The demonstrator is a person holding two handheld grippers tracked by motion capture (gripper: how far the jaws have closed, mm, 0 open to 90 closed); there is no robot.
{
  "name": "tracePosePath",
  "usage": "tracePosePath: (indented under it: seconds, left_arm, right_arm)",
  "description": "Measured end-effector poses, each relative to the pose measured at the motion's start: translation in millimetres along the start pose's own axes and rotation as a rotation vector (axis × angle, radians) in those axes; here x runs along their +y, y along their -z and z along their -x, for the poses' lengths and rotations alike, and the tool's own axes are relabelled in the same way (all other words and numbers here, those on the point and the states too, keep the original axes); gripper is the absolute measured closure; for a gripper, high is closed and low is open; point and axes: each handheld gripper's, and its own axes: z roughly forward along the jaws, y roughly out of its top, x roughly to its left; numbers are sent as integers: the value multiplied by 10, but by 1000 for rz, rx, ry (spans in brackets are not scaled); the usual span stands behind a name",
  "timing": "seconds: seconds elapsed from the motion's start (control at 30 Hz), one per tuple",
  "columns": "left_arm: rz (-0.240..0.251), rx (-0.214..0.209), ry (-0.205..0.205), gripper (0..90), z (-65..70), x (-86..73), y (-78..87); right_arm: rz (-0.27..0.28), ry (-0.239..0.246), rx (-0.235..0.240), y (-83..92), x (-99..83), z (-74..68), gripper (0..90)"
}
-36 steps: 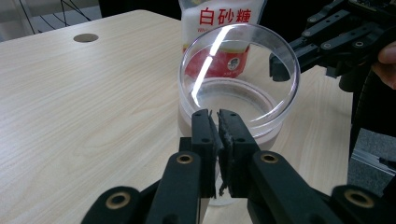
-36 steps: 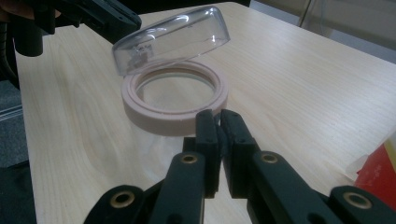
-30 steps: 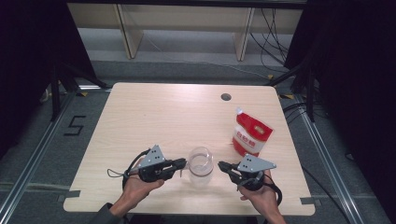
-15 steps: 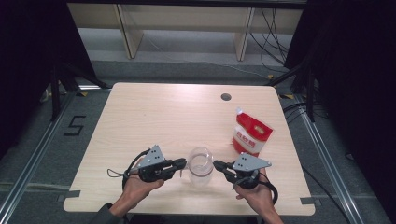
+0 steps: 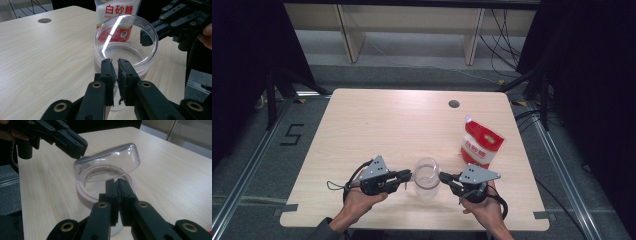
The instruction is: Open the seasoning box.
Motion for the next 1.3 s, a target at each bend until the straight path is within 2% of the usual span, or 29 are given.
tracePosePath:
  seconds: [0.03, 0.1, 0.13, 0.17, 0.2, 0.23, 0.3, 0.33, 0.37, 0.4, 0.43, 0.47, 0.5, 0.53, 0.57, 0.67, 0.73, 0.77, 0.8, 0.83, 0.87, 1.03, 1.1, 1.17, 1.2, 1.3]
  left_arm:
    - [-1, 1, 7, 780, 1, 3, 6]
    - [7, 1, 13, 706, -2, 1, 17]
    - [11, 2, 15, 594, -1, -3, 21]
    - [11, 2, 15, 539, -1, -3, 21]
    - [15, -11, 24, 539, -6, -8, 20]
    - [11, -15, 24, 497, -8, -10, 28]
    - [0, 2, 28, 439, 3, -11, 43]
    - [-6, 4, 26, 355, 4, -13, 44]
    - [-28, 16, -27, 324, -31, -12, 52]
    - [-34, 28, 33, 305, 14, -36, 53]
    - [-34, 28, 33, 286, 14, -36, 53]
    - [-44, 17, 25, 286, 6, -57, 52]
    - [-57, 38, 29, 270, 15, -77, 61]
    - [-58, 37, 22, 262, 10, -102, 61]
    - [-81, 52, 4, 248, 9, -140, 75]
    - [-93, 63, -1, 240, 4, -192, 89]
    - [-96, 67, 13, 238, 0, -229, 100]
    - [-103, 74, -11, 238, -15, -243, 116]
    - [-99, 73, -7, 237, -21, -261, 118]
    - [-108, 78, 0, 231, -28, -279, 127]
    - [-113, 81, -16, 227, -40, -287, 133]
    - [-125, 91, -3, 214, -46, -361, 156]
    - [-130, 102, 12, 213, -41, -395, 172]
    - [-134, 101, 7, 213, -53, -418, 191]
    - [-139, 108, 21, 213, -51, -441, 206]
    - [-143, 114, 14, 210, -60, -463, 218]
  right_arm:
    - [3, 11, -2, -3, 3, 4, 877]
    - [14, 10, 6, -15, 8, -1, 878]
    - [5, 10, -6, -5, 12, -5, 877]
    - [5, 10, -6, -5, 12, -5, 877]
    - [2, 11, -3, -3, 13, -4, 878]
    - [6, 10, -6, -6, 11, -6, 878]
    - [5, 9, -5, -5, 11, -6, 878]
    - [3, 7, 0, -3, 14, -7, 878]
    - [15, -11, -14, -6, 11, -24, 878]
    - [19, 4, -13, -10, 15, -14, 877]
    - [19, 4, -13, -10, 15, -14, 877]
    - [10, 5, -9, 3, 21, -13, 878]
    - [24, -7, -9, 1, 24, -31, 877]
    - [24, 7, -16, 9, 32, -21, 877]
    - [31, 13, -4, 3, 46, -22, 878]
    - [30, 13, -13, 10, 64, -29, 877]
    - [42, 23, -7, -10, 87, -49, 877]
    - [42, 23, -7, -10, 87, -49, 877]
    - [47, 47, -8, -10, 106, -46, 877]
    - [42, 19, -9, -12, 111, -72, 877]
    - [38, 33, -6, -9, 128, -74, 878]
    - [68, 26, -13, -28, 167, -107, 877]
    - [56, 43, 4, -29, 187, -106, 877]
    - [63, 45, 8, -38, 201, -116, 877]
    - [63, 47, 8, -46, 214, -126, 877]
    - [76, 62, 0, -63, 228, -134, 877]
